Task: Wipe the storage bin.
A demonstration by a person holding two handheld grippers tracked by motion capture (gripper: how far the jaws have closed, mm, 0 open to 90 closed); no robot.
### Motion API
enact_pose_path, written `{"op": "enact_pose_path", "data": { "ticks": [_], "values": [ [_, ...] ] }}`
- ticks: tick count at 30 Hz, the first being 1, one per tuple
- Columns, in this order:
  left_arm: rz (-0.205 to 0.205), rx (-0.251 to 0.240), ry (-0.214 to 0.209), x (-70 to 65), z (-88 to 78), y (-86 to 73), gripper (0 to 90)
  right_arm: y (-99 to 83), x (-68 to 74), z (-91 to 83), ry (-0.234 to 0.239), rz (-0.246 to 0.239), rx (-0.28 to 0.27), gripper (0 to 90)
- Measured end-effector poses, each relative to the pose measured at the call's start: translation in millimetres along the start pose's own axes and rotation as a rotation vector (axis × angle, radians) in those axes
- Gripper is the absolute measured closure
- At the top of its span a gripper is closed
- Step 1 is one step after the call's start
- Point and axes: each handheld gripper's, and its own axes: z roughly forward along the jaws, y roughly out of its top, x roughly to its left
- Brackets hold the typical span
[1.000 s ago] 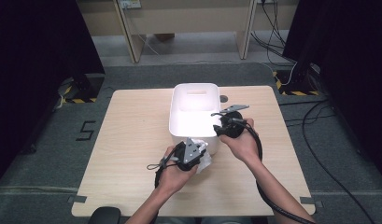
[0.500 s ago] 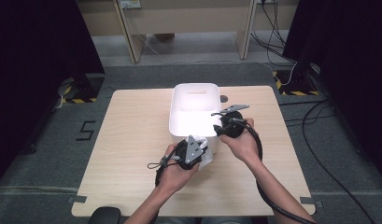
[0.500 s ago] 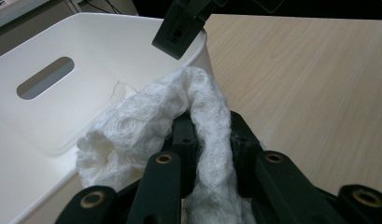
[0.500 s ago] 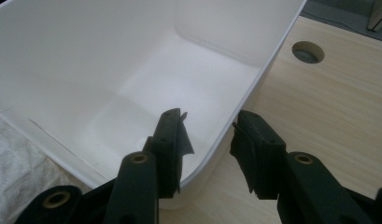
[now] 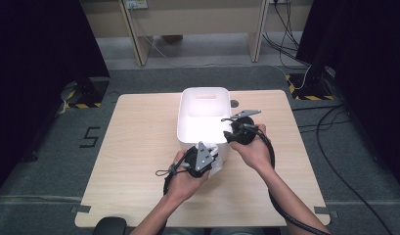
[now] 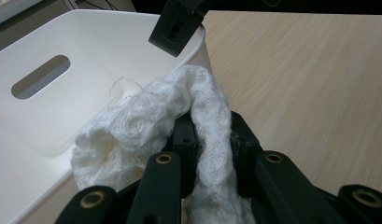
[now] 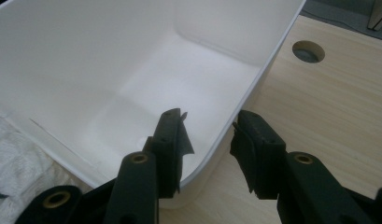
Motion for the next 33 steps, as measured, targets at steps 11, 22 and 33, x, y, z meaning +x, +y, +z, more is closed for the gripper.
{"op": "enact_pose_path", "data": {
  "ticks": [11,22,33],
  "values": [
    [0.003,0.017,-0.014,-3.2,7.8,-3.0,76.8,0.1,-0.2,-0.1,0.003,0.003,0.001,62.1],
    [0.007,0.030,-0.016,-6.0,14.8,-6.1,76.9,0.4,-0.2,-0.3,0.004,0.005,0.004,62.1],
    [0.006,0.047,-0.021,-9.7,20.4,-11.9,77.0,0.4,-0.2,-0.4,0.006,0.006,0.005,62.2]
  ]
}}
